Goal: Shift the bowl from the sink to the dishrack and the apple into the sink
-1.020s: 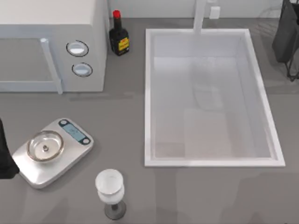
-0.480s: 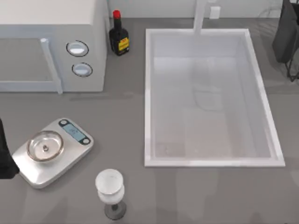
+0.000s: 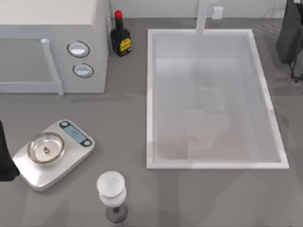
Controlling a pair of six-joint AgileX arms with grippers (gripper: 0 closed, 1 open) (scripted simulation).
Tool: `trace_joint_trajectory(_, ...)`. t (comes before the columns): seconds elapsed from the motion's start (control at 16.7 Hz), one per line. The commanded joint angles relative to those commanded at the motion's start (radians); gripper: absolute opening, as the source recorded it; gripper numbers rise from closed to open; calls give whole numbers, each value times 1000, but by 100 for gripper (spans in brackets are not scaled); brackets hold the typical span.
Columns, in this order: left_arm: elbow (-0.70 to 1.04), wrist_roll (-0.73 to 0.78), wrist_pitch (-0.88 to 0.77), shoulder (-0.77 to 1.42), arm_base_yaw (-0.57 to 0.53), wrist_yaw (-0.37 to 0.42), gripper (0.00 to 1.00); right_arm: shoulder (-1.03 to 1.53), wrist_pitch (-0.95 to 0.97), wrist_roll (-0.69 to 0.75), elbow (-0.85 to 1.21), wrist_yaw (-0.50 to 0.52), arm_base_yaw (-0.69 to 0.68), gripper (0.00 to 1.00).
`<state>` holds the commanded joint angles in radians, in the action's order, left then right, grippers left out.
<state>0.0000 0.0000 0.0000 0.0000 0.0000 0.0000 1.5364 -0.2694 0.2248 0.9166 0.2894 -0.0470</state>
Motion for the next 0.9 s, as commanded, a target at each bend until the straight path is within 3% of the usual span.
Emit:
trace_joint_trajectory(0.54, 0, 0, 0, 0, 0, 0, 100, 67, 885, -179, -152, 290, -445, 0)
trace_joint_trajectory(0.9, 0, 0, 0, 0, 0, 0, 100, 66, 1144, -243, -207, 385, -599, 0)
